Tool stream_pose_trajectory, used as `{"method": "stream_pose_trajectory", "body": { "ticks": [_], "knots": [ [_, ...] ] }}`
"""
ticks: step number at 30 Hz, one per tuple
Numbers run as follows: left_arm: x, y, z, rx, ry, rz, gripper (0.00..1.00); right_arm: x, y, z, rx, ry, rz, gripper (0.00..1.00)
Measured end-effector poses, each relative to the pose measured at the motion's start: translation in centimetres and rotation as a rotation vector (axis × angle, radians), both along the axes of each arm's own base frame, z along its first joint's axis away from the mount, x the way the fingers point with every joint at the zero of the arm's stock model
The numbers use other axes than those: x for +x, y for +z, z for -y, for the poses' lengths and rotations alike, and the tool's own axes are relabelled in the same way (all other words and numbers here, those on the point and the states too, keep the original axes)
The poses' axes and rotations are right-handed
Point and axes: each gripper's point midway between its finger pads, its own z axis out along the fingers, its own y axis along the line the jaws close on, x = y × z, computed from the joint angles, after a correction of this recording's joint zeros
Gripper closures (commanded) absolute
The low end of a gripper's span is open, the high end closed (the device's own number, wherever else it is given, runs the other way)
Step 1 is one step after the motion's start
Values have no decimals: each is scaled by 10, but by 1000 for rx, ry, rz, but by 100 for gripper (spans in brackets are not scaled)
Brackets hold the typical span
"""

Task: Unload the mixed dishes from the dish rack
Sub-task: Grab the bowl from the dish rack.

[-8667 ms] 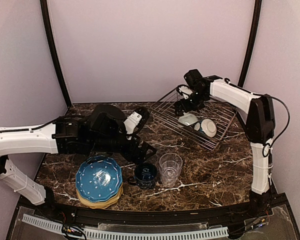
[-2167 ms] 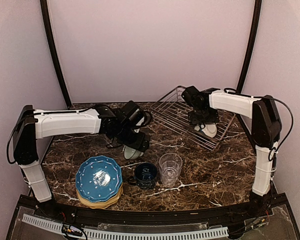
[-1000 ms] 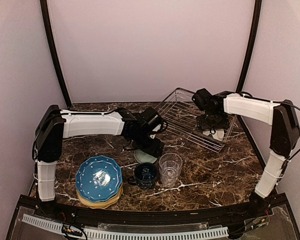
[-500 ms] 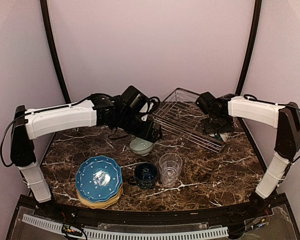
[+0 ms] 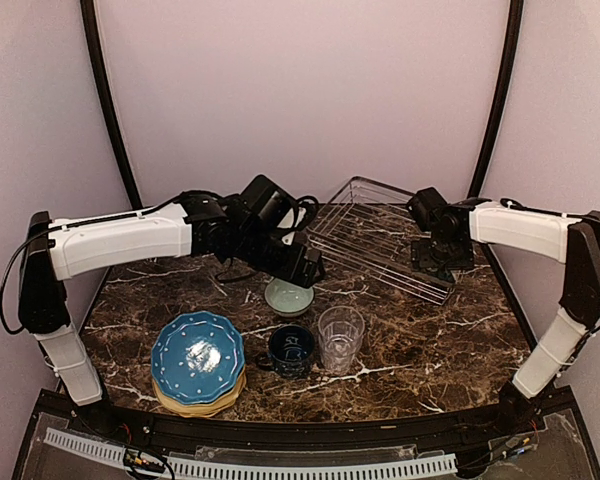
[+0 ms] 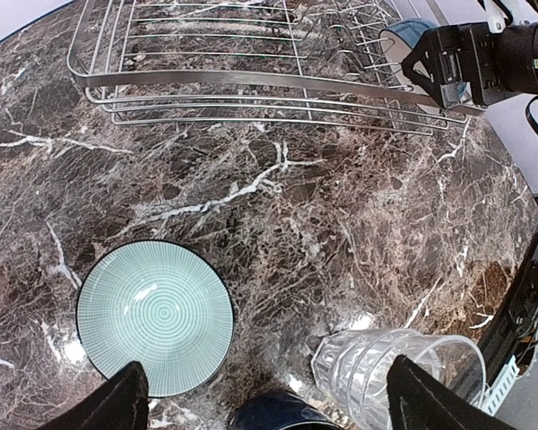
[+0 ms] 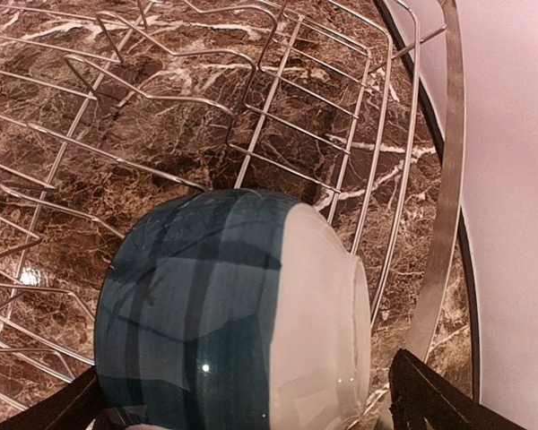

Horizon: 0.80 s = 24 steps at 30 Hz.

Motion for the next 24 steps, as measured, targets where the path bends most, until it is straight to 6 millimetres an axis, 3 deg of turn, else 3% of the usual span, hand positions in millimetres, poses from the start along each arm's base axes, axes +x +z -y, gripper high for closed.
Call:
{"method": "stream_pose_trajectory", "body": {
  "ticks": [4, 11, 19, 24],
  "knots": [
    [-1, -3, -1, 5, -1, -5, 8, 6, -2, -2, 10, 33, 8, 10],
    [-2, -5, -1, 5, -5, -10, 8, 19, -4, -7, 18, 135, 22, 8],
    [-2, -4, 0, 3, -6, -11, 8, 31, 2, -7, 22, 218, 48, 30],
    [-3, -4, 0, 3, -7, -11, 8, 34, 7, -5, 16, 229, 61, 39]
  ]
}}
